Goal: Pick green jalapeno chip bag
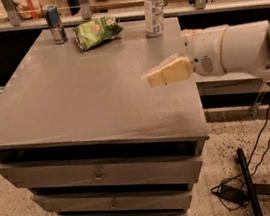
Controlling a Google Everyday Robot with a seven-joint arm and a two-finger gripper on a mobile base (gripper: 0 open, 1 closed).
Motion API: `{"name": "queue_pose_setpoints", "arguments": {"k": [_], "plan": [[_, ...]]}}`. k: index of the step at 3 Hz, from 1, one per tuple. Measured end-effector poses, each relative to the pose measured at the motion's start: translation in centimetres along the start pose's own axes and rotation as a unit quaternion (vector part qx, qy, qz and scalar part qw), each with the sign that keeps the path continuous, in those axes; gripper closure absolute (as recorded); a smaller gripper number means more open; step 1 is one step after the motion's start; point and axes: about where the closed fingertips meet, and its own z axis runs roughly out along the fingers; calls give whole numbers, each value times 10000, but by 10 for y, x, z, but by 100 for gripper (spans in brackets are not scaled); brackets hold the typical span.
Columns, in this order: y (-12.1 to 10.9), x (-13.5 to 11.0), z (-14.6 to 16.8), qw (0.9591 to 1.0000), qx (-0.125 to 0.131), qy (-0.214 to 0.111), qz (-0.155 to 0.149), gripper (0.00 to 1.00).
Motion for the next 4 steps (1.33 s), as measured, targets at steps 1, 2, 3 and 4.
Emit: {"name": "queue_pose_setpoints", "arguments": {"k": [1,2,3,4], "plan": [[-14,18,40,9992,338,-194,72,0],[-46,27,77,9966,741,-350,11,0],[-71,24,117,9948,862,-537,-101,0],[-81,18,153,9946,772,-679,-153,0]]}}
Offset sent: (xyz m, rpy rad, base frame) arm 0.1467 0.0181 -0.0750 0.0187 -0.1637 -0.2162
